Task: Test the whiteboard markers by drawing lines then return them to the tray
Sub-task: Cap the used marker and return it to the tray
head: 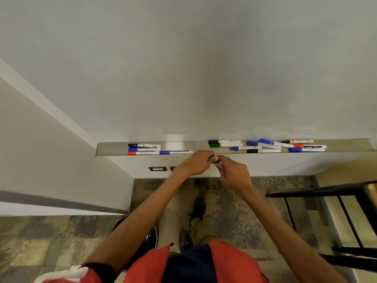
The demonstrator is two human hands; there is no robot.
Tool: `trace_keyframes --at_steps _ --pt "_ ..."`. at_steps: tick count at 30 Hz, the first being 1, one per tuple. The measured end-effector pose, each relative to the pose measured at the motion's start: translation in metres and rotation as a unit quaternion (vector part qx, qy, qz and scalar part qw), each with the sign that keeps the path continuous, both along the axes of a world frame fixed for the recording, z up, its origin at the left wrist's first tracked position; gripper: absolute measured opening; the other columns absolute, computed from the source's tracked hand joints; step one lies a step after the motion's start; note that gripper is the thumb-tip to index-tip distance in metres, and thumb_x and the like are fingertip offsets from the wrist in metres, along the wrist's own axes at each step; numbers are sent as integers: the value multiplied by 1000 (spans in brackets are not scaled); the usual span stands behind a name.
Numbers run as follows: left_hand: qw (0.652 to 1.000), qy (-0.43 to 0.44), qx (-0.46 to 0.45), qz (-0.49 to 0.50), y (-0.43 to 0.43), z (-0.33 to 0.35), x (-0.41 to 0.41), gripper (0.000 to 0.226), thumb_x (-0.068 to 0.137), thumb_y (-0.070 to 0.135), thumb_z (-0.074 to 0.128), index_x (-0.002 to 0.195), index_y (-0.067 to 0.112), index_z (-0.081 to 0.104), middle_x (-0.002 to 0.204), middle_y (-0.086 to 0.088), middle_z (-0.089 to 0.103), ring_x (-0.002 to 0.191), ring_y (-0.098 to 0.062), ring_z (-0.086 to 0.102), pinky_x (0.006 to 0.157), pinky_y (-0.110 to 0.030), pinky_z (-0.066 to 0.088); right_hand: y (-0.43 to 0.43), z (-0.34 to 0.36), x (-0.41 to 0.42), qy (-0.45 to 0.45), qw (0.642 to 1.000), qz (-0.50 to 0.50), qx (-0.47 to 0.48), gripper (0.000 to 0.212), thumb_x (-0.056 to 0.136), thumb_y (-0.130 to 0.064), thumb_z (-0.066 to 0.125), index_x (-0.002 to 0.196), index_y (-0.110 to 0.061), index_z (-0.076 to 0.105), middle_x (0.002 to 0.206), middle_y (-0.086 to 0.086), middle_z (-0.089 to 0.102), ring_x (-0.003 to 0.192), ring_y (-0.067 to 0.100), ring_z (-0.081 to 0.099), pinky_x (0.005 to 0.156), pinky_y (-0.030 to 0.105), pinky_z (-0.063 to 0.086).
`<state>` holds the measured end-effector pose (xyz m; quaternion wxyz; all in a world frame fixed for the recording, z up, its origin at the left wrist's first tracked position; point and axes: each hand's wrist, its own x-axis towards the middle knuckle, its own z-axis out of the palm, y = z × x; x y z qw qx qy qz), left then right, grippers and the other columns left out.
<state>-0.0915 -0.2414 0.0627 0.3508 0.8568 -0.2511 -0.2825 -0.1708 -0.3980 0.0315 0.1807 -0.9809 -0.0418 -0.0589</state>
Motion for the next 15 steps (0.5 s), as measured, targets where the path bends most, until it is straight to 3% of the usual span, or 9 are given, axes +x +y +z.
trace_keyframes --at_steps 2,7,9,15 --pt "1000 -3 -10 -2 -2 3 -6 32 105 27 43 100 5 66 97 -11 68 86 -24 62 83 -38 50 -2 3 -8 29 999 -15 2 26 103 -32 47 118 -14 58 89 2 71 61 19 62 54 24 38" --pt "1000 -9 -15 2 -1 7 -7 30 104 26 46 95 6 67 91 -9 68 82 -24 62 84 -45 52 -4 9 -4 74 997 5 1 28 104 -33 43 115 -10 55 75 5 68 51 16 47 52 25 33" --pt "995 -81 -50 -1 6 48 -47 28 104 24 47 97 7 68 91 -9 68 82 -22 62 85 -44 53 -1 44 -43 17 1000 -19 -5 31 105 -36 40 113 -10 55 70 3 63 49 15 46 50 24 31" --pt "984 -108 -127 69 5 51 -59 27 103 31 48 97 12 66 85 -4 65 77 -18 61 78 -32 51 -3 43 -45 -49 996 -53 51 46 102 -46 34 108 -9 60 66 0 63 47 9 46 46 16 28"
